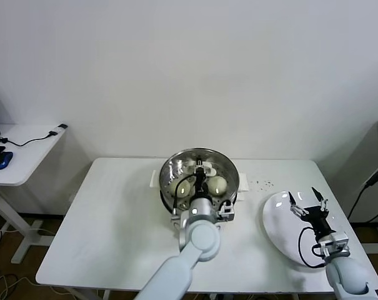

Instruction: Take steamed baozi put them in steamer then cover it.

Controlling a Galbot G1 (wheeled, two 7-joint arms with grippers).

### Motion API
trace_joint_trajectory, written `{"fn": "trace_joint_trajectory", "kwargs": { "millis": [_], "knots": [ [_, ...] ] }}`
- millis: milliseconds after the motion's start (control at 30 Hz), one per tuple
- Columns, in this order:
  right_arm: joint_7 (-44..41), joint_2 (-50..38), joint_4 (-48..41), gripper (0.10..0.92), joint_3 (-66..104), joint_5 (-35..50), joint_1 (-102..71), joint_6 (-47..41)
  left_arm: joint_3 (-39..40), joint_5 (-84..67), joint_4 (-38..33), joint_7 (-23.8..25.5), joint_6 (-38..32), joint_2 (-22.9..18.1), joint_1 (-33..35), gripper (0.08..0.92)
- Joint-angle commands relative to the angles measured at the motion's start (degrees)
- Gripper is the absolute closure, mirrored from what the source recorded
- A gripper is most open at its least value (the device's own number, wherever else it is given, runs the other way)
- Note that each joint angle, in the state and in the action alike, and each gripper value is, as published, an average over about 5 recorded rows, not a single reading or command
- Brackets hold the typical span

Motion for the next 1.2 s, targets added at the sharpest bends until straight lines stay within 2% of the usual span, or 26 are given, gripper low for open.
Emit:
{"fn": "trace_joint_trajectory", "kwargs": {
  "millis": [33, 433, 533, 900, 1200],
  "knots": [
    [-0.1, 0.4, -0.2, 0.203, 0.0, -0.3, 0.1, 0.1, 0.0, -0.1, 0.7, -0.3, 2.8, 0.1, 0.2, 0.853],
    [-0.3, 0.8, -0.5, 0.203, 0.4, -0.5, 0.1, 0.3, 0.3, 0.2, -0.1, 1.3, 2.8, 0.9, 0.2, 0.853],
    [-0.3, 0.8, -0.5, 0.203, 0.4, -0.5, 0.2, 0.2, 0.5, 0.4, -1.5, 2.4, 2.8, 1.7, 0.4, 0.820],
    [-0.4, 0.8, -0.7, 0.203, 0.5, -0.6, 0.4, 0.1, 0.3, -0.8, -8.2, 3.3, 2.8, 4.8, 2.6, 0.511],
    [-0.4, 1.1, -0.6, 0.203, 0.8, -0.7, 0.7, -0.5, -0.2, -6.4, -18.2, 1.5, 2.8, 9.4, 6.6, 0.252]
  ]
}}
